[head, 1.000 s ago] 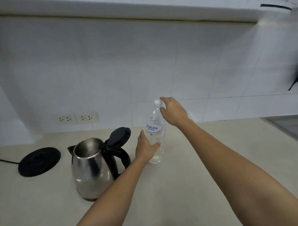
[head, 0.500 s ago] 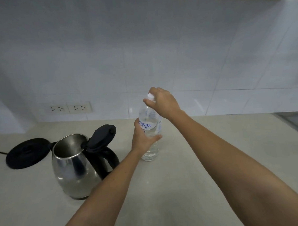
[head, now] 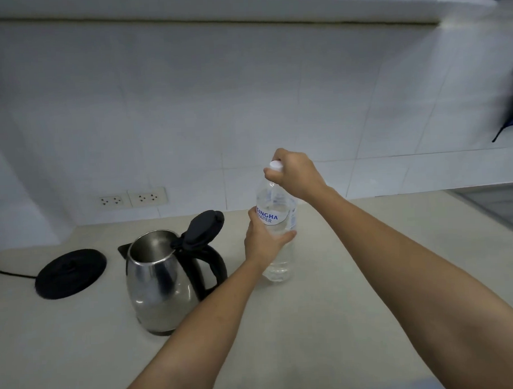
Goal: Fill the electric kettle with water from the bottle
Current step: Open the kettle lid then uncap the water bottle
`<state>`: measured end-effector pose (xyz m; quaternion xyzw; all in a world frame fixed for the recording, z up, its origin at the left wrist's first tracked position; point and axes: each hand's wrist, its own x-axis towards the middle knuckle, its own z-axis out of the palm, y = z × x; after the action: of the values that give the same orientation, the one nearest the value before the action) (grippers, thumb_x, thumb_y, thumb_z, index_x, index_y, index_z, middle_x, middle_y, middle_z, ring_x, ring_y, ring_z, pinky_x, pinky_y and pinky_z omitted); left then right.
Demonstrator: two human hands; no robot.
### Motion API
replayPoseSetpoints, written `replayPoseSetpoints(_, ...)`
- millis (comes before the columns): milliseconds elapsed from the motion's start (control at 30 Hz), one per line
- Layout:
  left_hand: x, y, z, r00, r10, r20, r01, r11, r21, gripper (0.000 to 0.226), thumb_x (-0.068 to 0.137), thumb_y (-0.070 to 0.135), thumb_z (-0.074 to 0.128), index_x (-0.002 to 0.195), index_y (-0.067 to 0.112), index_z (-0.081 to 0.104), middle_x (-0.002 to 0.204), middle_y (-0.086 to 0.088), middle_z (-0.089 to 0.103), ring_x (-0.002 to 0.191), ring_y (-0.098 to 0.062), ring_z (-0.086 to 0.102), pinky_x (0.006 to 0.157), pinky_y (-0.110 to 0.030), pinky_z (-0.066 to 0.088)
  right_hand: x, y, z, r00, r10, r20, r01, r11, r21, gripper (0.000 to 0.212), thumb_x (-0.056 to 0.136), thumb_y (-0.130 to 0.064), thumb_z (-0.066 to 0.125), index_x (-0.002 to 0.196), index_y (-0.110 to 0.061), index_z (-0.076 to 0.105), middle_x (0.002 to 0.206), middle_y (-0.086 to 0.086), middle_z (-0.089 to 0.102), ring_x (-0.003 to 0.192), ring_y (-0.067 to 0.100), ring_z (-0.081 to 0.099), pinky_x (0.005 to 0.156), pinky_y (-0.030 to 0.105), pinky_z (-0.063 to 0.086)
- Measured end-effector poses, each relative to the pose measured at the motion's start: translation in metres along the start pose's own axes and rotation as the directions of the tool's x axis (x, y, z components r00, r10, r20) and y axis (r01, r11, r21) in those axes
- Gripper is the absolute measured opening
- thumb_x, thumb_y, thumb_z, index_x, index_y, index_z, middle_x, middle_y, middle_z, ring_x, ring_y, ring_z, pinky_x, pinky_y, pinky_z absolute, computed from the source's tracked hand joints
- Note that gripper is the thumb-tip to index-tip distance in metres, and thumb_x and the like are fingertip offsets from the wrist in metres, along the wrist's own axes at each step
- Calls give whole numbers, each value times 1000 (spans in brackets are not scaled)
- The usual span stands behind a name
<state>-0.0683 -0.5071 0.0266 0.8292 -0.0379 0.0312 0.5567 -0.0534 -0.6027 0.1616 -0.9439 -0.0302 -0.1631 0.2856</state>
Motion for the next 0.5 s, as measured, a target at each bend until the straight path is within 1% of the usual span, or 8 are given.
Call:
replayPoseSetpoints(67,-16,2,-8,999,25,38,-25,1000,-13,90,62,40,85,131,21,31,124,3,58,111,-22,58,94,-39,49,-16,-9,-4,999,17,-29,-18,1000,-13,21,83,-29,59,92,-11,56,86,7,62,79,27,57,61,29,41)
replayPoseSetpoints(167,-45,0,-27,992,58,108,-58,998,-7,88,62,41,84,130,21,32,122,3,60,111,-23,58,93,-38,49,-48,-27,-6,996,51,-70,-53,998,-28,23,80,-31,58,91,-11,57,88,9,64,82,29,61,62,31,44)
replayPoseSetpoints(300,-85,-10,-59,980,90,179,-97,995,31,87,61,45,83,127,22,32,115,5,63,106,-20,60,89,-35,50,-90,-54,-1,991,67,-112,-73,996,-52,23,79,-32,59,88,-11,57,86,9,65,80,29,60,62,31,45)
replayPoseSetpoints(400,-113,-24,-90,973,123,197,-130,991,25,83,59,46,84,122,25,34,108,11,63,104,-16,61,88,-33,50,-117,-81,11,990,39,-137,-49,997,-67,24,77,-33,59,85,-11,58,83,8,65,77,27,59,63,33,48)
replayPoseSetpoints(500,-134,-42,-128,968,146,203,-154,988,24,88,56,50,85,125,31,35,109,18,63,104,-9,62,89,-32,51,-136,-113,26,992,-24,-122,14,996,-85,21,75,-32,61,79,-11,58,74,5,61,72,25,56,59,31,44)
